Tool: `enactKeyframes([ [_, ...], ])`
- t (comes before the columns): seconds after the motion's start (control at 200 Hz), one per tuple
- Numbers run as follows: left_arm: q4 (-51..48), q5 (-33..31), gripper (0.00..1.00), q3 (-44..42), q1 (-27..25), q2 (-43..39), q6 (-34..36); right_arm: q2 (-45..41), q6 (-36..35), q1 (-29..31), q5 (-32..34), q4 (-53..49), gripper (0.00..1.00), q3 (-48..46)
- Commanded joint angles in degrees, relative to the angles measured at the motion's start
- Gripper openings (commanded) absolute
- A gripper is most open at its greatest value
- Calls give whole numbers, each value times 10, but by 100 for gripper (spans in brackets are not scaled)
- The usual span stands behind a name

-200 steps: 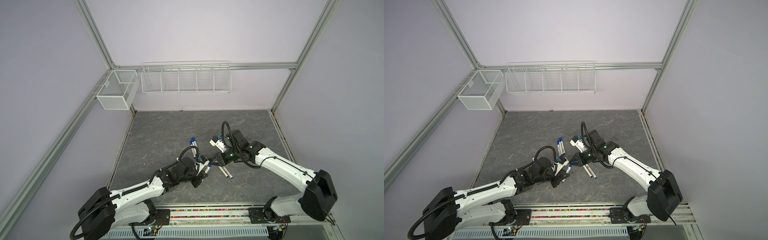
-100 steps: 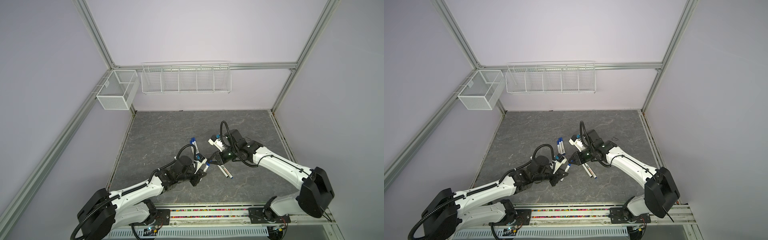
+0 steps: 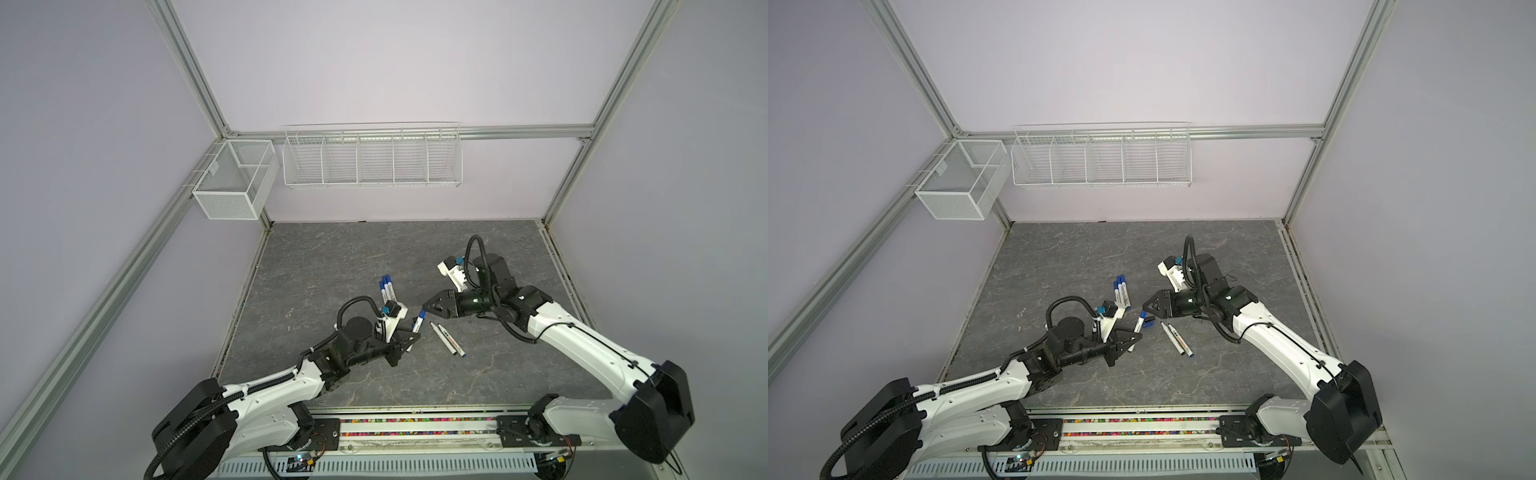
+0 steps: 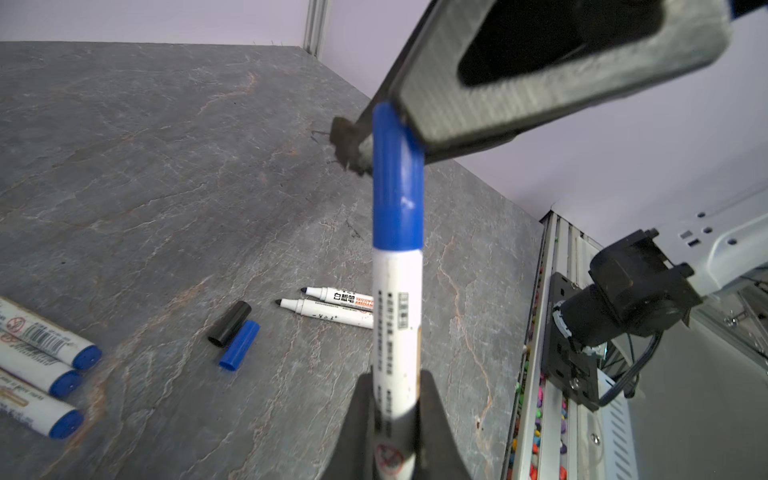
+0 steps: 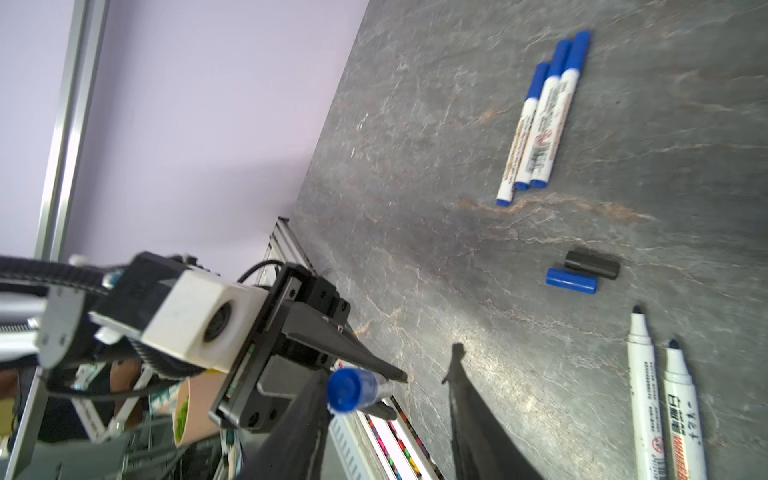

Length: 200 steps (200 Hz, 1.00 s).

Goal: Insert the pens into the pen caps
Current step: 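Open the right gripper and draw it back while the left gripper lifts the capped marker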

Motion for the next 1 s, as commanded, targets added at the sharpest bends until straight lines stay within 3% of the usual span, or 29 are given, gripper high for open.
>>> enactKeyframes([
  [0.0,79,-84,0,-23,10,-16,-65,-38,17,-16,89,12,51,11],
  [0.16,53,-164,0,-46,50,-49,-115,-65,14,-33,137,-24,51,-11],
  [0.295,-74,-195,0,-13,96,-52,-123,-58,14,-34,133,-50,49,-22],
  [0.46,-194,-226,0,52,131,6,-117,-50,14,-34,126,-54,48,-28],
  [0.655,-200,-271,0,89,154,90,-149,-32,12,-32,123,-65,47,-24],
  [0.995,-187,-246,1,148,161,239,-169,-37,8,-28,137,-78,45,-41],
])
